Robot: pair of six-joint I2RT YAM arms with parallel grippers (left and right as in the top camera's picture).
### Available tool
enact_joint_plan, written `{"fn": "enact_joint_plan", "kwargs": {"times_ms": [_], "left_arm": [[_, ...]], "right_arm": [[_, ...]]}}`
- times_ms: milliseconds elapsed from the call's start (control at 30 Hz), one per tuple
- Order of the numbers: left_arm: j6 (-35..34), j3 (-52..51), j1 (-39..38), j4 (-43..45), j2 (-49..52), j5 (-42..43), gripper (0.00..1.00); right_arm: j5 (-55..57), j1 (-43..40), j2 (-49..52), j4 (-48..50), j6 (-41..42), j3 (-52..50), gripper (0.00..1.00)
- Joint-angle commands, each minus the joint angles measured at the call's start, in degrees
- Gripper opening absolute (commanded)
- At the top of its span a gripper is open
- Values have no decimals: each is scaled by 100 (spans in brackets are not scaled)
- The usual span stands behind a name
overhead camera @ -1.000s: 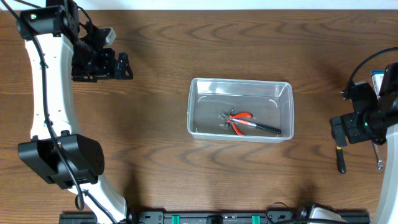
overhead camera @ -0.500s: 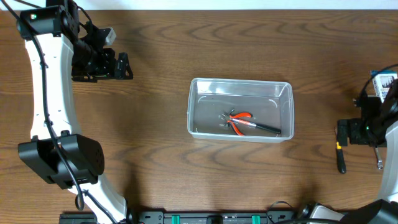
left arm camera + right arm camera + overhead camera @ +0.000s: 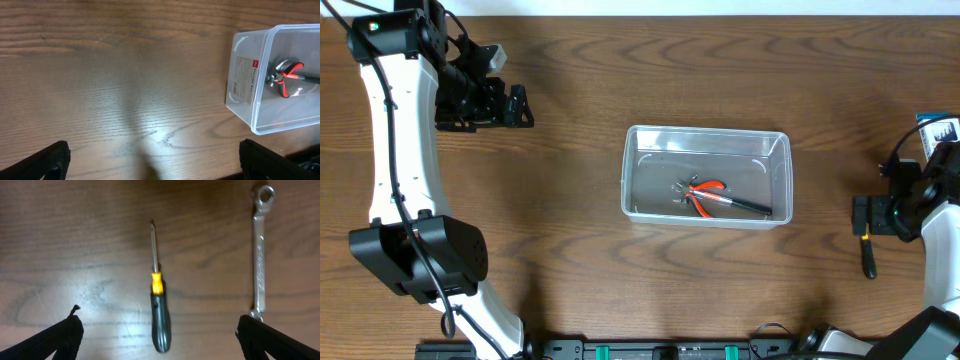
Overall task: Pack container
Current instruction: 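Move the right gripper over the yellow-black screwdriver, then lower the right gripper and close it on the screwdriver handle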
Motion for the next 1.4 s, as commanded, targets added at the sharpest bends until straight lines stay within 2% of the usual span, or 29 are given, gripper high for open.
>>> {"fn": "enact_joint_plan", "kwargs": {"times_ms": [0, 467, 1033, 1367], "left_arm": [[31, 17, -2, -31, 37, -50, 98], [31, 17, -2, -31, 37, -50, 98], [31, 17, -2, -31, 37, -50, 98], [31, 17, -2, -31, 37, -50, 98]], "right_arm": [[-236, -37, -9, 210, -87, -136, 99], [-256, -35, -4, 828, -175, -824, 99], [55, -37, 24, 544, 33, -828, 99], [90, -35, 857, 634, 138, -822, 99]]}}
